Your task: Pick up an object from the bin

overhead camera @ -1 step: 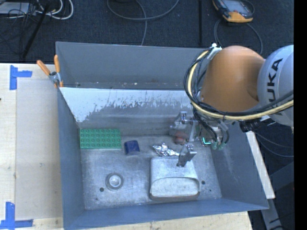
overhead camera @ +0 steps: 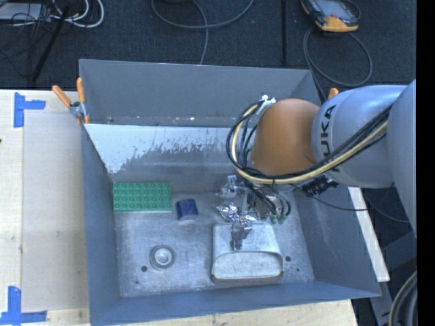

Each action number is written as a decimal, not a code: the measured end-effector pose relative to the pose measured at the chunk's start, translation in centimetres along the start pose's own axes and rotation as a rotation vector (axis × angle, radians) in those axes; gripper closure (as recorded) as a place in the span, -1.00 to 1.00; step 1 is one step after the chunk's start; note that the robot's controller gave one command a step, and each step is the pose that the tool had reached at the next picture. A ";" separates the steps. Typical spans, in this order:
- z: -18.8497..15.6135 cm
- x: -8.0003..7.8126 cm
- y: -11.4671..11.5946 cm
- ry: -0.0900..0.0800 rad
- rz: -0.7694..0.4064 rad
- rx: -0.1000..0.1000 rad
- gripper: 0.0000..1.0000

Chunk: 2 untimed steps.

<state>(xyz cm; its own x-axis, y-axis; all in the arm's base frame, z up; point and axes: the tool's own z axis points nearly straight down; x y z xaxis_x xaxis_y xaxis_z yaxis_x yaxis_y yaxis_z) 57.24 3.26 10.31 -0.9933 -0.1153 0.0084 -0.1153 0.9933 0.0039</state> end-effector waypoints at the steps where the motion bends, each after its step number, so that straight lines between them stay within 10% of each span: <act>1: 0.6 -0.9 -1.3 0.000 0.108 -0.006 -1.00; 2: 0.6 -0.8 -1.3 0.013 0.111 -0.007 1.00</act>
Offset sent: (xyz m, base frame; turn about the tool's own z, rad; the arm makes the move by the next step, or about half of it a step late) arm 0.0181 -0.0347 -0.0320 0.1609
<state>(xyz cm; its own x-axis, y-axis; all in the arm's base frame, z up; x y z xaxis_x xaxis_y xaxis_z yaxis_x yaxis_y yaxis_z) 58.14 2.02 9.74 -0.9997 -0.0051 0.0226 -0.0049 0.9999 0.0094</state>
